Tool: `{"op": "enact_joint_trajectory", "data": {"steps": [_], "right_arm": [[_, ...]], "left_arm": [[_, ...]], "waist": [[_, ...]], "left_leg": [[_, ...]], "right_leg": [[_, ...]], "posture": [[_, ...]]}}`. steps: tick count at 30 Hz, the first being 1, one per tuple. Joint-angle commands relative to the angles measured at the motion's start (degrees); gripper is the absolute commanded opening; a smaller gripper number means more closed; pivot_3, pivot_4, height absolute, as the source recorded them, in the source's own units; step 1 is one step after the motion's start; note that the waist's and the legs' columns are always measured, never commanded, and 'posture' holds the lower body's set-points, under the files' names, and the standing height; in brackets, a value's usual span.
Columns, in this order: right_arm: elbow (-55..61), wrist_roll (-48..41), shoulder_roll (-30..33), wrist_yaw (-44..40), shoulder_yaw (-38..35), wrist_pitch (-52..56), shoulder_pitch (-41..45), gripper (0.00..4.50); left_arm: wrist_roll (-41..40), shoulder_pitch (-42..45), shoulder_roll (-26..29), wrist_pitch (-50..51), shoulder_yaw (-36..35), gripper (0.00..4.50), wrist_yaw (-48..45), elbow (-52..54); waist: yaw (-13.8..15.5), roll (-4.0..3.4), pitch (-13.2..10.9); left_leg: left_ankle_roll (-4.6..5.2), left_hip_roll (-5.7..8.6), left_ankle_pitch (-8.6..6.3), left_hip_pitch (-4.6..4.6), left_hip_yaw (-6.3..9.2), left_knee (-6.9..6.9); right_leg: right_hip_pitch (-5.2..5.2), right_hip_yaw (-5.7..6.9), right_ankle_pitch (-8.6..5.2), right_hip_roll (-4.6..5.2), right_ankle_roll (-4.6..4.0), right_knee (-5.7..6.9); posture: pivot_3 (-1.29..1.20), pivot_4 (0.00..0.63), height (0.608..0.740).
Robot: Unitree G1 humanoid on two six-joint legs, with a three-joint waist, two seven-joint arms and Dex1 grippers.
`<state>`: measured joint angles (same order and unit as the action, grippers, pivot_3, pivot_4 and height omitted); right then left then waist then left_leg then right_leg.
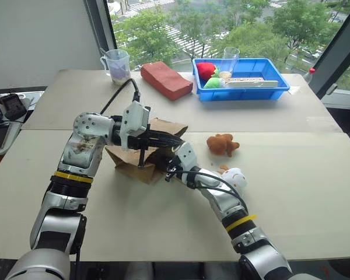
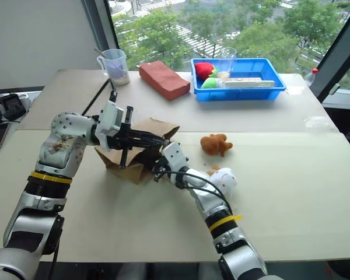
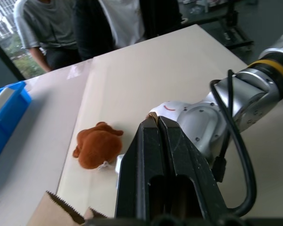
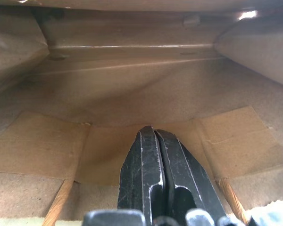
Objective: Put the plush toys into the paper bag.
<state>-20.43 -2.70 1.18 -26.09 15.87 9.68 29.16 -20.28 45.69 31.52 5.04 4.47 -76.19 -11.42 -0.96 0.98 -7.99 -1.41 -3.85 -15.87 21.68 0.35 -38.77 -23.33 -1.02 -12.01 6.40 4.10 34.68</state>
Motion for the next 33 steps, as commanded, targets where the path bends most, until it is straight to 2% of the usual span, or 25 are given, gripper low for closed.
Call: {"op": "enact_joint_trajectory", "data": {"steps": [1,6,12,18,23,28,33], "right_arm": [[1.1,0.4,-0.3,0.8,-0.4,2.0,-1.7,0.01],[-0.5,2.5,0.3,1.9,-0.2,-0.1,-1.5,0.01],[-1.6,3.2,0.0,2.5,-0.6,-0.1,0.0,0.01],[-1.6,3.3,-0.2,2.9,-0.9,1.5,1.1,0.01],[-1.0,2.3,-0.3,2.2,-1.6,1.8,1.7,0.01],[1.3,2.8,1.1,1.6,-1.5,2.2,0.7,0.01],[8.9,2.5,3.7,1.0,-1.6,5.3,-3.5,0.01]], "left_arm": [[0.5,2.6,0.0,0.0,-5.7,0.0,9.4,0.2],[-1.1,1.1,-0.9,4.0,-12.7,0.0,23.8,7.2],[-1.3,0.8,-0.5,6.8,-15.3,0.0,32.0,15.2],[-0.8,-0.8,1.0,8.1,-14.7,0.0,33.5,20.6],[-0.6,-6.6,1.7,7.5,-12.6,0.0,30.7,21.9],[0.6,-9.0,0.5,4.0,-11.0,0.0,30.0,19.4],[1.2,-6.3,-1.6,0.0,-8.3,0.0,28.3,14.2]], "waist": [[0.0,0.0,0.0],[-0.1,0.0,0.0],[0.0,0.0,0.0],[-0.1,0.0,0.0],[-0.1,-0.01,0.0],[0.2,-0.02,0.0],[0.4,-0.01,0.0]], "left_leg": [[0.0,0.0,0.0,0.0,0.01,0.0],[0.01,0.0,0.0,-0.06,0.05,0.03],[-0.08,0.01,0.05,-0.06,0.06,-0.02],[-0.13,0.0,0.08,-0.13,0.06,0.01],[-0.13,0.0,0.07,-0.16,0.06,0.04],[-0.14,0.0,0.07,-0.11,0.06,0.04],[-0.12,0.01,0.07,-0.07,0.06,0.06]], "right_leg": [[0.0,0.0,0.0,0.0,0.0,0.03],[0.0,0.01,-0.03,0.0,0.04,0.11],[0.02,0.0,-0.03,0.01,0.04,0.18],[0.03,-0.02,-0.04,0.0,0.02,0.24],[0.03,-0.03,-0.05,-0.01,0.02,0.25],[0.02,-0.02,-0.05,-0.01,0.01,0.22],[0.02,-0.01,-0.06,-0.01,0.0,0.17]], "posture": [[0.0,0.15,0.74],[0.0,0.15,0.74],[0.0,0.15,0.74],[0.0,0.15,0.74],[0.0,0.15,0.74],[0.0,0.15,0.74],[0.0,0.15,0.74]]}}
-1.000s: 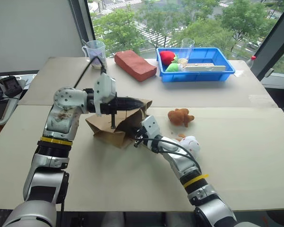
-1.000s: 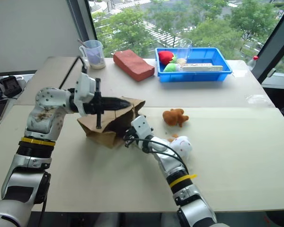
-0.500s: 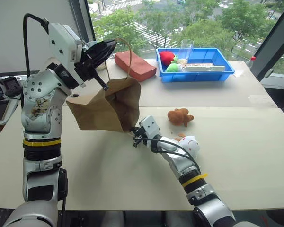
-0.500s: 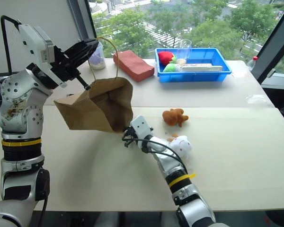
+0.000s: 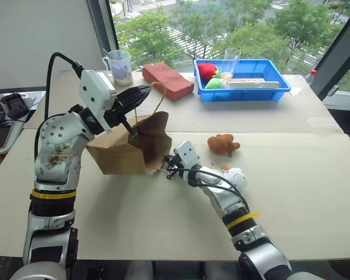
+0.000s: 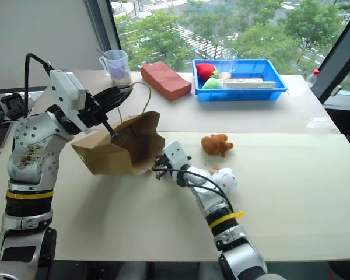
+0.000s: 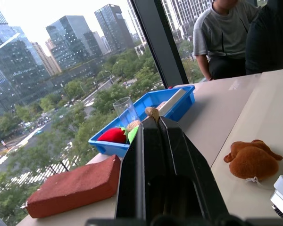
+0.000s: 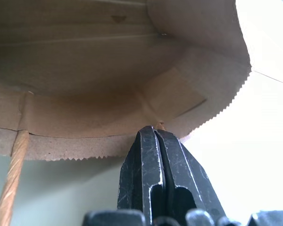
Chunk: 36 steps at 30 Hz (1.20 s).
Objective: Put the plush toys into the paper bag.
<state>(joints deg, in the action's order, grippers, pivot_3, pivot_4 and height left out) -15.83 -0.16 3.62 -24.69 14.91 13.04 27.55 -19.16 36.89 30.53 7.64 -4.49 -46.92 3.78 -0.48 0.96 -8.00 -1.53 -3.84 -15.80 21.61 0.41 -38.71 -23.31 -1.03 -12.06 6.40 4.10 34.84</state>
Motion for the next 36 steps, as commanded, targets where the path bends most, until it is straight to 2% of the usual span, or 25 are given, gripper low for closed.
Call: {"op": "enact_joint_trajectory", "data": {"steps": [1,4,8,13,17,27,36], "right_arm": [[6.2,-0.3,1.9,-1.4,-0.2,2.4,-2.8,0.01],[9.5,-0.8,3.4,-4.3,1.2,2.8,-3.8,0.01],[9.1,-0.8,3.3,-7.1,2.7,3.5,-0.8,0.01],[4.1,-0.5,2.3,-12.5,5.8,4.0,5.7,0.01],[-0.1,0.0,1.8,-14.0,6.6,3.9,7.7,0.01],[-8.0,4.9,2.8,-11.9,8.2,6.4,9.4,0.01],[-6.2,5.6,3.6,-8.1,7.5,9.8,3.9,0.01]], "left_arm": [[0.1,3.0,-1.1,-3.3,1.2,0.0,-1.7,-1.9],[-0.3,4.0,-2.0,-4.5,2.4,0.0,-3.7,-3.9],[-0.8,4.6,-2.5,-5.2,3.2,0.0,-5.7,-5.0],[-0.3,3.6,-3.2,-6.0,4.1,0.0,-7.1,-4.8],[-0.2,3.3,-3.3,-6.0,4.2,0.0,-7.0,-4.4],[0.3,3.3,-2.1,-6.0,3.3,0.0,-6.2,-3.5],[-0.8,11.3,0.0,-5.2,-0.3,0.0,-3.3,-5.8]], "waist": [[-0.1,0.0,0.0],[-0.3,0.0,0.0],[-0.7,0.0,0.0],[-1.0,-0.01,0.0],[-0.5,-0.02,0.0],[-0.5,-0.03,0.0],[0.2,-0.03,0.0]], "left_leg": [[0.0,0.0,0.0,0.01,0.0,0.0],[0.01,0.0,-0.01,0.02,0.0,0.0],[0.02,0.0,-0.01,0.0,0.0,0.0],[0.02,-0.01,-0.01,0.02,0.0,0.01],[0.05,-0.02,-0.03,0.03,0.02,0.07],[0.04,-0.02,-0.02,0.08,0.01,0.05],[0.02,0.01,-0.01,-0.1,0.05,-0.01]], "right_leg": [[0.0,0.0,0.0,0.0,0.0,-0.01],[0.0,0.0,0.0,0.0,0.0,-0.05],[-0.01,-0.01,-0.02,-0.01,-0.02,-0.04],[-0.08,-0.01,-0.04,-0.04,-0.06,0.02],[-0.08,0.0,-0.06,-0.04,-0.03,0.01],[-0.17,0.0,-0.07,-0.04,-0.04,0.07],[0.14,-0.03,-0.08,-0.03,-0.02,0.01]], "posture": [[0.0,0.15,0.74],[0.0,0.15,0.74],[0.0,0.15,0.74],[0.0,0.15,0.74],[0.0,0.15,0.74],[0.0,0.15,0.74],[0.0,0.15,0.74]]}}
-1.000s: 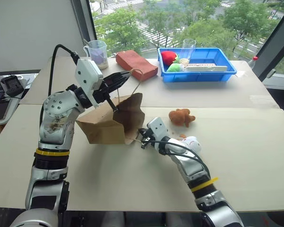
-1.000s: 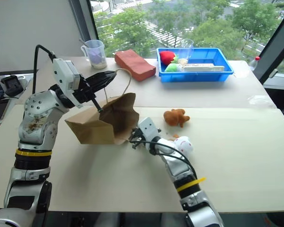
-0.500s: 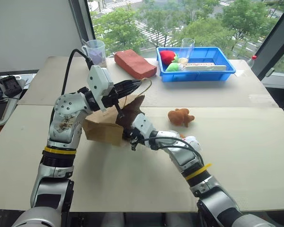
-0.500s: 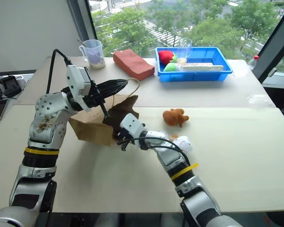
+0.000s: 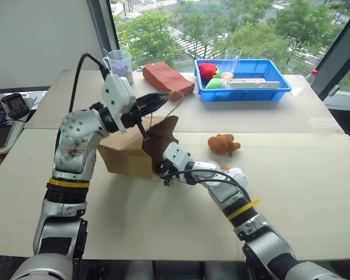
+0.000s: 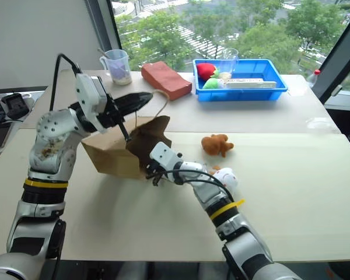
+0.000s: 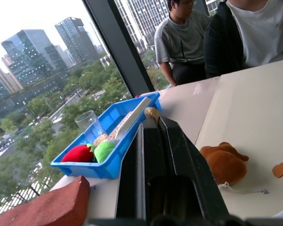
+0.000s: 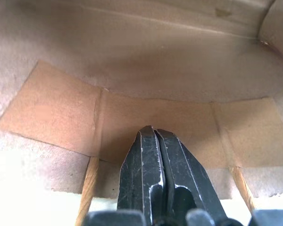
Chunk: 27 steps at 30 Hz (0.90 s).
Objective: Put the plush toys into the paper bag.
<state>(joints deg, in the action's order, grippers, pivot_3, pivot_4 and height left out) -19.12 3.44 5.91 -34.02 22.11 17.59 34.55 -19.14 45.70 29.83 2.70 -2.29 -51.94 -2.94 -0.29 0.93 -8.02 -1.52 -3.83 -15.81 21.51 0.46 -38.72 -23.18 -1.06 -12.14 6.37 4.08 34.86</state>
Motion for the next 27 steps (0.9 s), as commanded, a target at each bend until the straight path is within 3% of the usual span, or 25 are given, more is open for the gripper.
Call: {"op": "enact_joint_trajectory", "data": {"steps": [1,12,22,27], "right_arm": [[-2.5,1.9,1.2,1.6,0.1,5.7,-3.3,0.01],[-3.0,1.8,0.8,3.4,-0.4,6.0,-2.5,0.01],[6.8,-5.3,-0.7,-0.7,-5.2,3.7,0.0,0.01],[14.9,-10.2,-1.0,-1.7,-8.6,6.8,-1.3,0.01]], "left_arm": [[-0.7,3.2,0.8,0.0,-3.0,0.0,2.7,1.1],[3.1,6.4,0.8,-1.8,-4.8,0.0,11.9,2.7],[1.5,-4.7,0.0,-0.3,-0.5,0.0,5.8,7.0],[1.5,-5.7,-0.6,-1.8,1.1,0.0,3.4,5.6]], "waist": [[0.0,0.0,0.0],[0.1,0.0,0.0],[-0.3,-0.02,0.0],[-0.6,-0.03,0.0]], "left_leg": [[0.0,0.0,0.0,-0.04,0.0,0.0],[-0.01,0.0,0.01,-0.09,0.01,0.02],[-0.03,-0.02,0.02,0.03,0.02,0.07],[-0.14,-0.01,0.08,0.66,0.03,0.05]], "right_leg": [[0.04,0.0,0.0,0.0,0.01,0.01],[0.05,0.0,-0.01,0.0,0.01,0.04],[-0.08,-0.01,-0.01,-0.01,0.0,0.05],[-0.82,-0.01,-0.01,-0.01,-0.01,0.16]], "posture": [[0.0,0.15,0.74],[0.0,0.15,0.74],[0.0,0.15,0.74],[0.0,0.15,0.74]]}}
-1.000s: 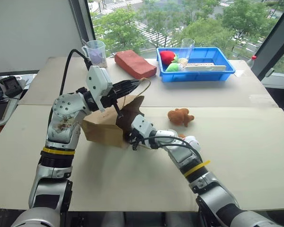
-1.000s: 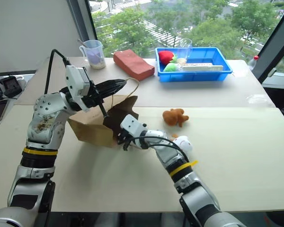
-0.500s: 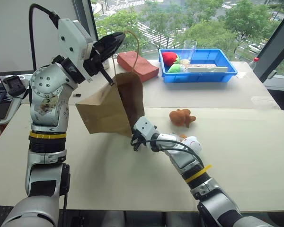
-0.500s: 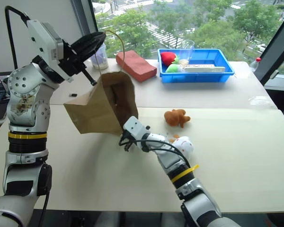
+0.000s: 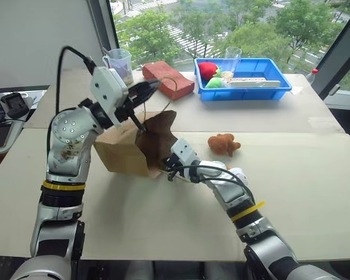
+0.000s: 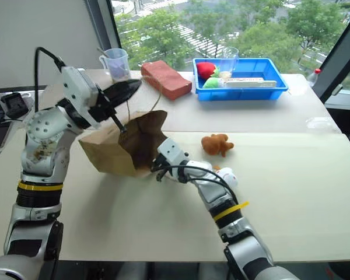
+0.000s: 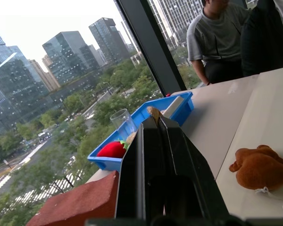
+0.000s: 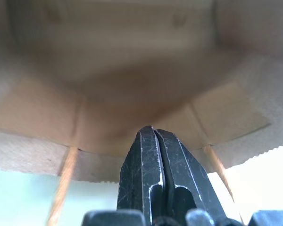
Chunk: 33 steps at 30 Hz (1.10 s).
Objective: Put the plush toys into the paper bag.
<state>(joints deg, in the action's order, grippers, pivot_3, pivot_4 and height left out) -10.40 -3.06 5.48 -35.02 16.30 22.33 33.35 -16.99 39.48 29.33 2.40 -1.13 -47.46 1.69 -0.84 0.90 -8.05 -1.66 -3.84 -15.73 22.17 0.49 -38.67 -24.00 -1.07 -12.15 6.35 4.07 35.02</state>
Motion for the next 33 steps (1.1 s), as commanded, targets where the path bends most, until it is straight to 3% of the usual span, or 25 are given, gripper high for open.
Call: {"op": "enact_joint_trajectory", "data": {"steps": [1,11,15,19,24,29,33], "right_arm": [[8.5,-5.0,-0.3,-1.1,-3.4,3.3,-0.3,0.01],[27.3,-21.6,3.1,-2.6,-12.7,18.8,0.4,0.01],[32.2,-28.3,8.0,-2.4,-18.8,25.6,-0.2,1.24],[34.6,-34.8,16.9,-3.5,-26.6,31.6,-2.7,2.65],[35.1,-36.2,25.8,-5.1,-30.6,32.3,-7.7,4.38],[33.6,-26.5,40.3,-13.4,-25.3,23.5,-22.4,4.44],[31.0,-21.4,42.3,-13.0,-21.1,18.3,-27.0,4.44]], "left_arm": [[-0.6,0.2,-0.1,-1.8,0.2,0.0,-1.7,0.7],[-0.7,-2.2,-1.1,-3.2,1.2,0.0,-4.7,-0.2],[-1.2,-2.0,-1.3,-2.8,0.8,0.0,-5.0,-0.2],[-1.5,-2.4,-1.2,-2.8,1.0,0.0,-5.9,0.2],[-1.7,-2.7,-1.1,-2.8,1.1,0.0,-6.5,0.5],[-2.4,-3.1,-0.8,-2.3,1.7,0.0,-8.2,1.5],[-2.4,-3.2,-0.5,-2.3,1.8,0.0,-8.8,1.8]], "waist": [[-0.2,0.0,0.0],[0.2,-0.03,0.0],[0.3,-0.03,0.0],[0.8,-0.02,0.0],[0.5,-0.02,0.0],[1.3,-0.01,0.0],[1.0,0.02,-0.1]], "left_leg": [[-0.08,0.0,0.05,0.07,0.0,0.02],[-0.02,-0.01,0.02,0.13,0.01,0.02],[-0.02,-0.01,0.02,0.12,0.01,-0.02],[0.02,0.0,0.0,0.15,0.01,-0.04],[0.08,0.0,-0.04,0.13,0.0,-0.01],[0.12,0.02,-0.06,0.15,0.0,-0.04],[0.18,0.03,-0.09,0.12,-0.06,-0.19]], "right_leg": [[-0.1,0.0,0.0,-0.01,0.0,0.01],[-0.11,0.0,0.0,-0.02,0.0,-0.01],[-0.07,0.0,0.0,-0.01,0.0,-0.02],[-0.06,0.0,0.0,0.0,0.0,-0.05],[-0.08,-0.01,0.0,-0.01,-0.01,-0.05],[-0.01,-0.06,-0.01,0.0,0.0,-0.11],[-0.02,-0.17,-0.01,-0.02,-0.01,-0.13]], "posture": [[0.0,0.15,0.74],[0.0,0.15,0.74],[0.0,0.15,0.74],[0.0,0.15,0.74],[0.0,0.15,0.74],[0.0,0.15,0.74],[0.0,0.15,0.74]]}}
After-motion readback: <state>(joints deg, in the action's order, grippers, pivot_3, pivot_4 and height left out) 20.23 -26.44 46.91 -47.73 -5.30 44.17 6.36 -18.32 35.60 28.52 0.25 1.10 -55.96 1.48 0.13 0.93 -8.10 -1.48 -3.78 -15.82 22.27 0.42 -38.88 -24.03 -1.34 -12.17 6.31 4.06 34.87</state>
